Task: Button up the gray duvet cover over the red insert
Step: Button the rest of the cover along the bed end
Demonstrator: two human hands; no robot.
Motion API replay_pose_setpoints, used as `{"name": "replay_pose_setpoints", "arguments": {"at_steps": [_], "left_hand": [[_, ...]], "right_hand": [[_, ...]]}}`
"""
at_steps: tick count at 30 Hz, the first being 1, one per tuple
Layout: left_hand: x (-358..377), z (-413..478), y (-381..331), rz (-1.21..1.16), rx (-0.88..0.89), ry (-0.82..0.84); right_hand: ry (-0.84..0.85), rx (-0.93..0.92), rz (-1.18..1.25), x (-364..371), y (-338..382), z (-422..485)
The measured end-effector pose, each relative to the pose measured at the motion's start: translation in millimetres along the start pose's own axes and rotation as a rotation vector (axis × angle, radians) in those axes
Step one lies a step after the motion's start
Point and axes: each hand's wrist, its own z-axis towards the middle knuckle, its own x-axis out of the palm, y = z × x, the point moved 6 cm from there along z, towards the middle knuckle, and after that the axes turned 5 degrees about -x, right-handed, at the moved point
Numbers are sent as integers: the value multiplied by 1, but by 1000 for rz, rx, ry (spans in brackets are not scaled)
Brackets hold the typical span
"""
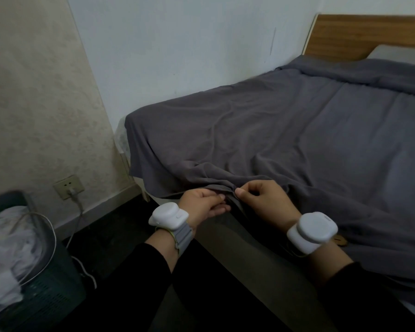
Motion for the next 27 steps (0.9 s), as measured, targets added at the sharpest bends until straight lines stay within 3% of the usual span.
{"name": "replay_pose_setpoints", "arguments": {"at_steps": [8,15,20,27], "left_hand": [[0,-1,2,124,-12,9],[4,-2,4,-232,-169,20],[2,-2,4,-35,-46,-33],[-4,1,1,-133,-23,-57]], "right_hand": [[-86,44,77,-8,1,0],[-107,70,151,-11,-4,1],[-104,46,125,-11,-3,1],[-59,-27,191,-14,7,-5]]}}
